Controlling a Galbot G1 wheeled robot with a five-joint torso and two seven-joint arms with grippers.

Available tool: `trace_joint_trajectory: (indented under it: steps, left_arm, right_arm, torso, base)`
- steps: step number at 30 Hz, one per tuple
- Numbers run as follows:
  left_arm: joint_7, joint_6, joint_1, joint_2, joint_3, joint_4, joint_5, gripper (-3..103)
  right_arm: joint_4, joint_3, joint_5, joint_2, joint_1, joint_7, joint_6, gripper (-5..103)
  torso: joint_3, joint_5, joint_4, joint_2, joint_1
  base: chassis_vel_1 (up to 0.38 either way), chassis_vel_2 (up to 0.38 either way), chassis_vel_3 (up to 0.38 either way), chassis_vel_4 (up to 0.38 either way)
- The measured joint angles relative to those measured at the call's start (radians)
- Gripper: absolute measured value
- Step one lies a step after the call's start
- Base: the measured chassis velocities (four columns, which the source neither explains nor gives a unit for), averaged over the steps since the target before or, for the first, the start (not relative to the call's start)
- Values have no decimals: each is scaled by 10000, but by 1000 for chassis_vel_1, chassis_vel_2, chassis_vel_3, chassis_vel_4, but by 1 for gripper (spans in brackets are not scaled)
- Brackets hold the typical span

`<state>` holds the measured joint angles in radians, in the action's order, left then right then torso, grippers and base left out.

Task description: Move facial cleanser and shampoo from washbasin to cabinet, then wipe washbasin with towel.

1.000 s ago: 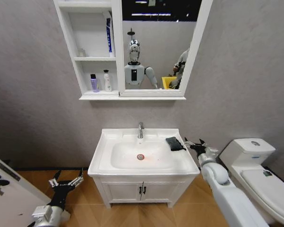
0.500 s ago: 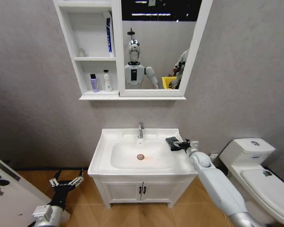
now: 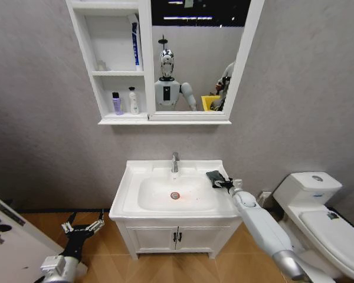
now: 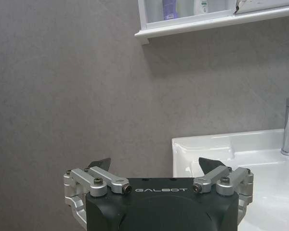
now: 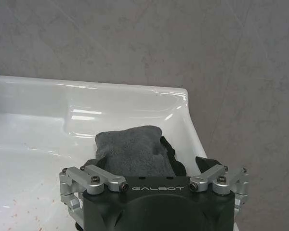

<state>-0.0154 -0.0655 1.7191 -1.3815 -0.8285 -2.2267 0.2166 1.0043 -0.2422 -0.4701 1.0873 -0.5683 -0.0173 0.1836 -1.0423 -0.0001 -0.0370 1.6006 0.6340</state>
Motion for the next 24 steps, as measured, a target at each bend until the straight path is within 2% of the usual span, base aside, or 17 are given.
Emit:
trace_joint_trajectory:
  steps: [9, 15, 20, 21, 22, 23, 24]
  left_arm:
    - [4, 0, 0, 1, 1, 0, 1, 100]
    - [4, 0, 0, 1, 1, 0, 2, 100]
    - [4, -1, 0, 1, 1, 1, 2, 100]
    - [4, -1, 0, 1, 1, 1, 2, 100]
    - [4, 0, 0, 1, 1, 0, 1, 100]
    - [4, 0, 0, 1, 1, 0, 1, 100]
    - [4, -1, 1, 1, 1, 0, 2, 100]
  right_arm:
    - [-813, 259, 450, 401, 435, -141, -445, 100]
    - [-1128, 282, 495, 522, 559, -114, -473, 102]
    - [-1144, 178, 463, 562, 550, 46, -447, 88]
    - [-1127, 165, 459, 562, 530, 68, -447, 88]
    - [-1105, 149, 453, 561, 507, 92, -447, 83]
    - [-1105, 149, 453, 561, 507, 92, -447, 83]
    - [-1079, 135, 451, 557, 489, 120, -443, 77]
  torso:
    - [0, 1, 0, 0, 0]
    - [0, 0, 1, 1, 0]
    - [0, -1, 1, 1, 0]
    - [0, 0, 1, 0, 0]
    - [0, 0, 0, 1, 0]
    - [0, 0, 0, 1, 0]
    - [0, 0, 0, 1, 0]
  base:
    - [0, 0, 0, 0]
    - [0, 0, 0, 0]
    - [0, 0, 0, 0]
    - [0, 0, 0, 0]
    - [0, 0, 0, 0]
    - [0, 0, 0, 0]
    - [0, 0, 0, 0]
